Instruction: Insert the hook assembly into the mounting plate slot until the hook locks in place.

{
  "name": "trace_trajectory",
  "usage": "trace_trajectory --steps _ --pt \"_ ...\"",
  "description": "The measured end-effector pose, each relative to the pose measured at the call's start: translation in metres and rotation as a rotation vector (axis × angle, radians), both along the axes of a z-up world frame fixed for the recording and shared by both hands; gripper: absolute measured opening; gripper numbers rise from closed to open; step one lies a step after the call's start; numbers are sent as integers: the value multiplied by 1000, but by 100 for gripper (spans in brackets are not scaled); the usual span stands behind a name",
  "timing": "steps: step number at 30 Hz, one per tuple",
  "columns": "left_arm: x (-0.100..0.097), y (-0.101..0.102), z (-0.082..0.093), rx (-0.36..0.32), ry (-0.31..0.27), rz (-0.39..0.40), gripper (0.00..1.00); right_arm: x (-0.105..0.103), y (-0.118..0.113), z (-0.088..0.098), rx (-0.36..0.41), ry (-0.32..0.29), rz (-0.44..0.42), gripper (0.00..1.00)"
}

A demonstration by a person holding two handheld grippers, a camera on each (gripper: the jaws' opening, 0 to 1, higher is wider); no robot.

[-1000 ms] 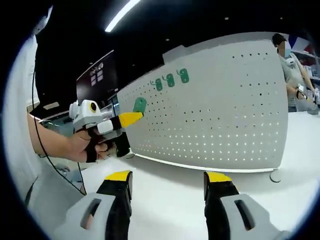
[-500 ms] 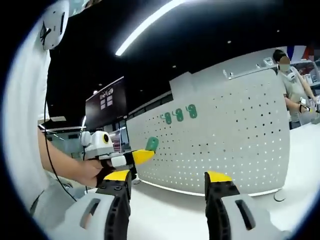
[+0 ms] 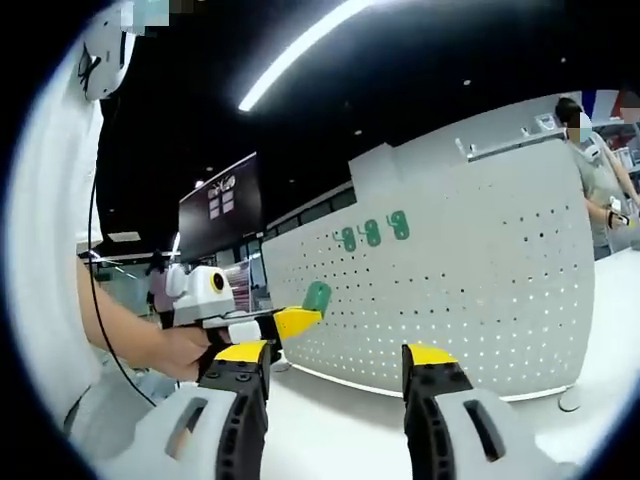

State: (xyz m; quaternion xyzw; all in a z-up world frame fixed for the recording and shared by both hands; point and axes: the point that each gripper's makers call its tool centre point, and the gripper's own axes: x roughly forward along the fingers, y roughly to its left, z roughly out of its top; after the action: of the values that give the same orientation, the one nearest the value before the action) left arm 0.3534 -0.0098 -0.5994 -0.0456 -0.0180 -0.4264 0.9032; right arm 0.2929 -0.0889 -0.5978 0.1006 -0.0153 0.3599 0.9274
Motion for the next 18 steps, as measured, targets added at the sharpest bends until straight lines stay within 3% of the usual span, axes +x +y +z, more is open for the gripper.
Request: trace_trajectory --steps 8,18 --pt "-4 -4 0 34 -30 -4 3 6 16 10 20 -6 37 44" --pt "-7 -8 2 27 -23 -16 3 11 28 20 34 -22 53 40"
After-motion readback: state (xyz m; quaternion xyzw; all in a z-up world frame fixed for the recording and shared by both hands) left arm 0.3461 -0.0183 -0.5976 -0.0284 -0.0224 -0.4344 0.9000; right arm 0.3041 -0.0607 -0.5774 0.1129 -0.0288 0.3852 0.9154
